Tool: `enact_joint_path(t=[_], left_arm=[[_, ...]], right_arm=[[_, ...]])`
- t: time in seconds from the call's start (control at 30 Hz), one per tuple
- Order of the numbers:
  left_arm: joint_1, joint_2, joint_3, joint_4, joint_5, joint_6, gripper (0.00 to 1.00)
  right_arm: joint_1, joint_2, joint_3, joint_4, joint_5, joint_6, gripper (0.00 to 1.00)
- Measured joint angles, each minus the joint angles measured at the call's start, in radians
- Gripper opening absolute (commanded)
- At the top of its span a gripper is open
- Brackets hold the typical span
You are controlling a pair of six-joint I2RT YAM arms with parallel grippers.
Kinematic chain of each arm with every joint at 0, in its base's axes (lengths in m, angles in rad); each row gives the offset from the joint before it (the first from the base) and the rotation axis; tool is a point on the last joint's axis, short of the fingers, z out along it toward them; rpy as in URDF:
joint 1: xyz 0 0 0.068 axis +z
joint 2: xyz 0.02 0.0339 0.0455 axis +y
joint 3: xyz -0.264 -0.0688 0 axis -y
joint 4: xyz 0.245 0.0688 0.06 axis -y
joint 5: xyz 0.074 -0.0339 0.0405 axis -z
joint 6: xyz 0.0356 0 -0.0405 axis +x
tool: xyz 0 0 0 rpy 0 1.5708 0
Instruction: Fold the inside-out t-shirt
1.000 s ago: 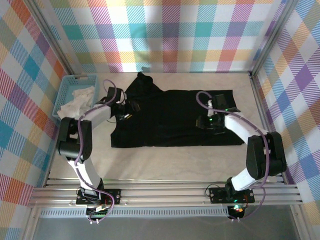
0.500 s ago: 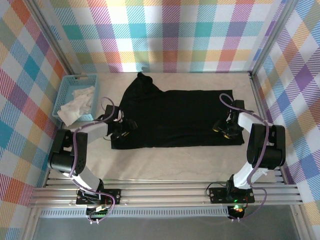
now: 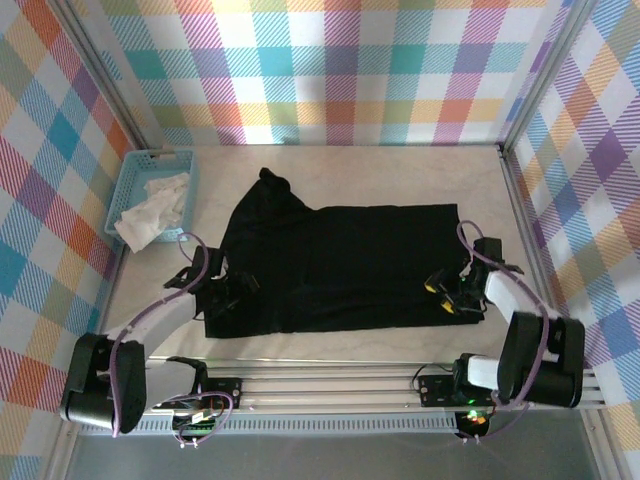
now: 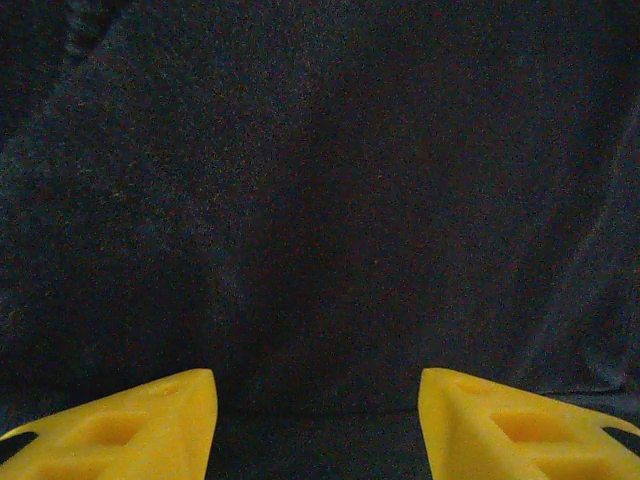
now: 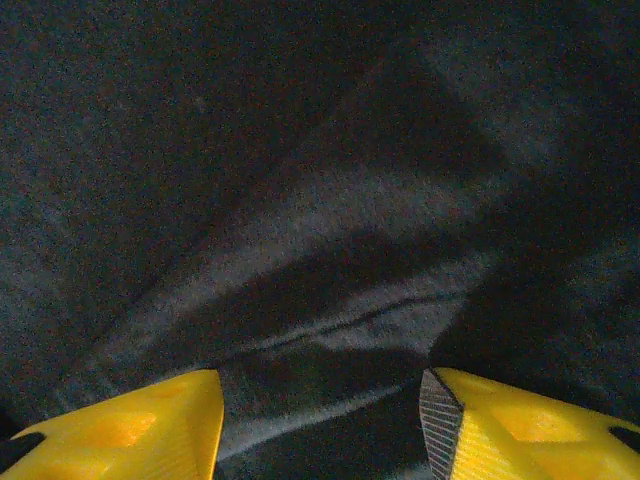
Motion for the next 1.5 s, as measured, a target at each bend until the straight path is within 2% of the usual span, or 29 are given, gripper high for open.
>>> enact_joint_path(t=[0.1,0.2,0.37,0.53,0.73,1.03,1.13,1.33,1.5], left_arm=[[-0.001,0.002,0.074,-0.037,-0.026,0.008,0.59],[-0.001,0.104,0.244,-0.022,-0.053,0.027,0.59],[0.009,0.450,0.619,0.079,-0.080,0.065,0.61],[0.034,0.818,1.010,0.076,-0.068,0.098,0.67],[0.047,1.181,1.466,-0.069,-0.082,0.151,0.69],[0.047,1.476,1.941,-0.293,-0.125,0.238,0.70],[0.048,1.514,2.010,-0.329,-0.132,0.251,0.66],[0.053,1.539,2.046,-0.363,-0.137,0.270,0.50],[0.066,1.555,2.072,-0.361,-0.146,0.283,0.29]], right_arm=[[0.016,-0.051,0.030,0.002,0.025,-0.003,0.58],[0.033,-0.031,0.110,0.070,0.031,-0.025,0.60],[0.039,0.110,0.260,0.230,0.076,-0.059,0.72],[0.035,0.257,0.404,0.304,0.121,-0.078,0.75],[0.032,0.308,0.443,0.367,0.097,-0.077,0.75],[0.032,0.326,0.404,0.397,0.028,-0.069,0.76],[0.032,0.336,0.395,0.398,0.010,-0.066,0.76],[0.032,0.348,0.392,0.398,-0.008,-0.066,0.76],[0.032,0.361,0.392,0.399,-0.026,-0.065,0.76]])
